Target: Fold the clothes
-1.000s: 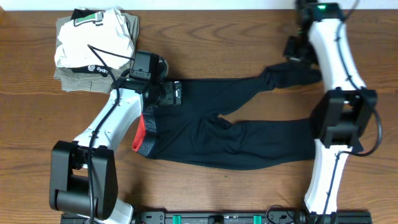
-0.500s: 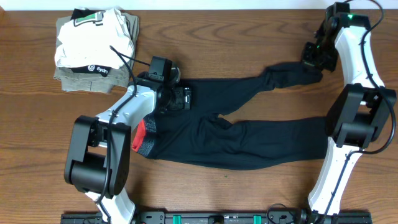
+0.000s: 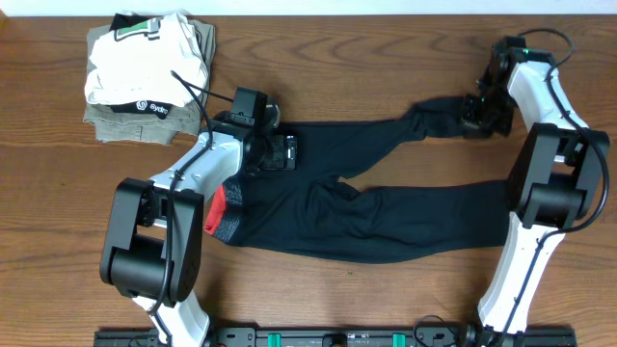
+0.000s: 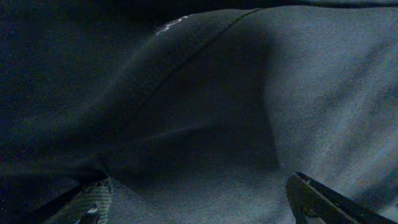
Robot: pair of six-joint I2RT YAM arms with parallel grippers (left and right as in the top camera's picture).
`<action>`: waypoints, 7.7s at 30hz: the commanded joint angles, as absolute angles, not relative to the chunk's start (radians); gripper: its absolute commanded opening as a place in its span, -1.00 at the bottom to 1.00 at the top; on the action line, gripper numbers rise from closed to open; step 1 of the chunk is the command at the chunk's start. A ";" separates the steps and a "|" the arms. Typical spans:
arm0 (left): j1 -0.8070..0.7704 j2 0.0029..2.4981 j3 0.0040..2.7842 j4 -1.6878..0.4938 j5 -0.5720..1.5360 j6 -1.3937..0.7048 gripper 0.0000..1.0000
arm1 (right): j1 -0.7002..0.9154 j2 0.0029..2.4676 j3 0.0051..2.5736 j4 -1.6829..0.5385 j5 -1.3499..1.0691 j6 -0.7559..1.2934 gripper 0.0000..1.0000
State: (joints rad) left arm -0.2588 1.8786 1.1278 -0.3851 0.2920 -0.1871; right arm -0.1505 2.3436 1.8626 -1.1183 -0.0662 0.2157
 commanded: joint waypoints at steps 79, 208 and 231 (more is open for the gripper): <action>-0.258 1.891 1.120 -0.387 0.170 -0.199 0.82 | -0.279 2.358 1.781 -1.018 0.218 0.347 -0.99; -0.075 1.721 1.129 -0.474 0.228 -0.203 0.82 | -0.238 2.133 1.898 -1.253 0.382 0.440 -0.60; -0.075 1.721 1.129 -0.496 0.228 -0.203 0.82 | -0.411 2.194 1.924 -1.164 -0.182 -0.025 0.54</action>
